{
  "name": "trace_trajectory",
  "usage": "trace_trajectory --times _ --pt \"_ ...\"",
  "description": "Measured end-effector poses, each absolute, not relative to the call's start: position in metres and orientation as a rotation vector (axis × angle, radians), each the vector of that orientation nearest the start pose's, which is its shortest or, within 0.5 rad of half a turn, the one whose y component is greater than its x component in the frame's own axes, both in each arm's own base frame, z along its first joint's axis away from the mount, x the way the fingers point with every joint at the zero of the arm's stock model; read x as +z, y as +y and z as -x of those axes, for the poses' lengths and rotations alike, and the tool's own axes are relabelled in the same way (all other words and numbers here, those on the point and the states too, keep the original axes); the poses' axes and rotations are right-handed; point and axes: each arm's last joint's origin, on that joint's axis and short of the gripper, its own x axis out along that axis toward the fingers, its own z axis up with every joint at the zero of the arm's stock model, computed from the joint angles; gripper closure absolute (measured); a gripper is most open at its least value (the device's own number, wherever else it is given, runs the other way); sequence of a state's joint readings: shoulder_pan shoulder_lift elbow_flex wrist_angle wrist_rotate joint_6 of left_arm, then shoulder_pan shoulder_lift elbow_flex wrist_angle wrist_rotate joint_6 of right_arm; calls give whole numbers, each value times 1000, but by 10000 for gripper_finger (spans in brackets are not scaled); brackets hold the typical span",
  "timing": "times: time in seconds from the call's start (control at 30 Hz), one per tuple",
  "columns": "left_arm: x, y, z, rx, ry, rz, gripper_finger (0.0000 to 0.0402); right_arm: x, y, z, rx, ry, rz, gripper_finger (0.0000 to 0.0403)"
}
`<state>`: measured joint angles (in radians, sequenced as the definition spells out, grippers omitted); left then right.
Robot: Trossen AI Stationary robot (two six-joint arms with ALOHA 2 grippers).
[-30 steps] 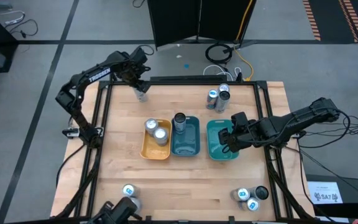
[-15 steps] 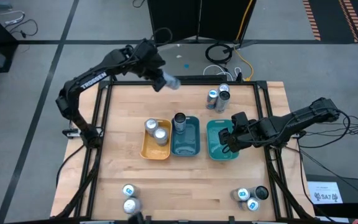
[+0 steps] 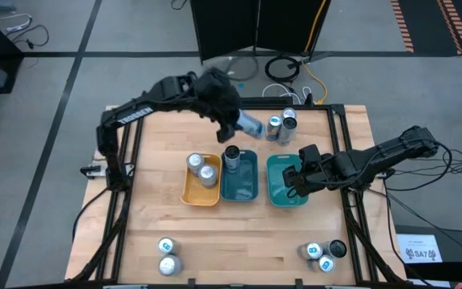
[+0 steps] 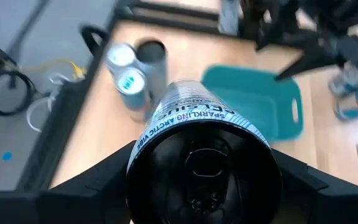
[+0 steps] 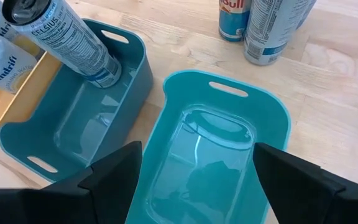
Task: Sort soda cans
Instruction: Put the white-blue soda can into the blue bin
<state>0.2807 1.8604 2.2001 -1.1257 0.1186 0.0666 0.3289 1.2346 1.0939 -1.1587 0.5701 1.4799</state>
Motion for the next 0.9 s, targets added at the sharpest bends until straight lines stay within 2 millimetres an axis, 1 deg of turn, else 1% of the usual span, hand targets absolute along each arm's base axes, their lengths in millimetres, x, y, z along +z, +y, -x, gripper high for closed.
trace_trajectory --times 0.13,0.33,0.47,0.63,0.77,0.9 --pt "410 89 -383 88 885 93 130 289 53 -202 -947 744 -720 103" --pt "374 73 -411 49 1031 76 130 289 52 -202 -936 758 -694 103" --pt "353 67 -422 41 1121 50 130 289 53 -202 -922 780 -692 103" --pt "333 61 -435 32 1167 39 130 288 54 -202 -903 808 -691 103" --pt "317 59 -445 26 1196 34 130 288 54 -202 -897 816 -691 103" --pt "296 59 -452 46 1268 19 129 288 54 -202 -891 821 -680 103"
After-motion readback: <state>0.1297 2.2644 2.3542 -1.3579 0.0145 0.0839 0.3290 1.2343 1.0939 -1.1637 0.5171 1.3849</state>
